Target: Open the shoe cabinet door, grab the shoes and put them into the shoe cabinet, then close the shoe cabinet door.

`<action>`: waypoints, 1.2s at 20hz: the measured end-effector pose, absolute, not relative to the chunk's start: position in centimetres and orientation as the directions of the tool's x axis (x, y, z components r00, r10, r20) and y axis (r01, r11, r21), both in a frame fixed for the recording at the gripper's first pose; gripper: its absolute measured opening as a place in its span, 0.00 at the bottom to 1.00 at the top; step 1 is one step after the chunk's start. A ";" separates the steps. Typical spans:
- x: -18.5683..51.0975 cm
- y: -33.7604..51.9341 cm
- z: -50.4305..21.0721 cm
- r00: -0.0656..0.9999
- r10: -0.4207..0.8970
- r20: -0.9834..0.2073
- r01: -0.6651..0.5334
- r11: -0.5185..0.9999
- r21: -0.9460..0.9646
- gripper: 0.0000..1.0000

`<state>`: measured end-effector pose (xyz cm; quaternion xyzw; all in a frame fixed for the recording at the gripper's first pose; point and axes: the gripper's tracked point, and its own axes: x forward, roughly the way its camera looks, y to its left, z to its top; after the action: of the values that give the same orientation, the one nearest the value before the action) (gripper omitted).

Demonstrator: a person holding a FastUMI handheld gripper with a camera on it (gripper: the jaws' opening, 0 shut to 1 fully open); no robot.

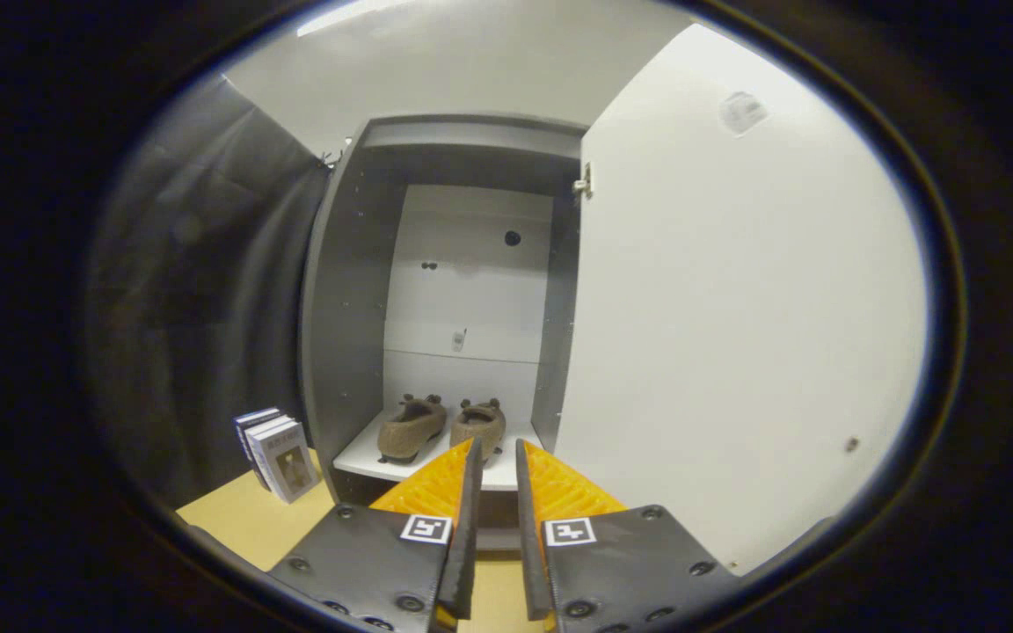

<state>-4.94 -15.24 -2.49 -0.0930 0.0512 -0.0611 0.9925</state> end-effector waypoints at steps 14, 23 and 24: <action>-17.4 -23.1 1.6 0.977 -0.213 -0.003 0.210 0.966 -0.154 0.24; -19.2 -30.4 2.8 0.941 -0.339 0.007 0.337 0.932 -0.136 0.24; -18.9 -31.2 2.7 0.938 -0.346 0.003 0.343 0.929 -0.135 0.25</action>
<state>-18.86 -31.21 2.69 -0.0671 0.0103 -0.1754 0.9822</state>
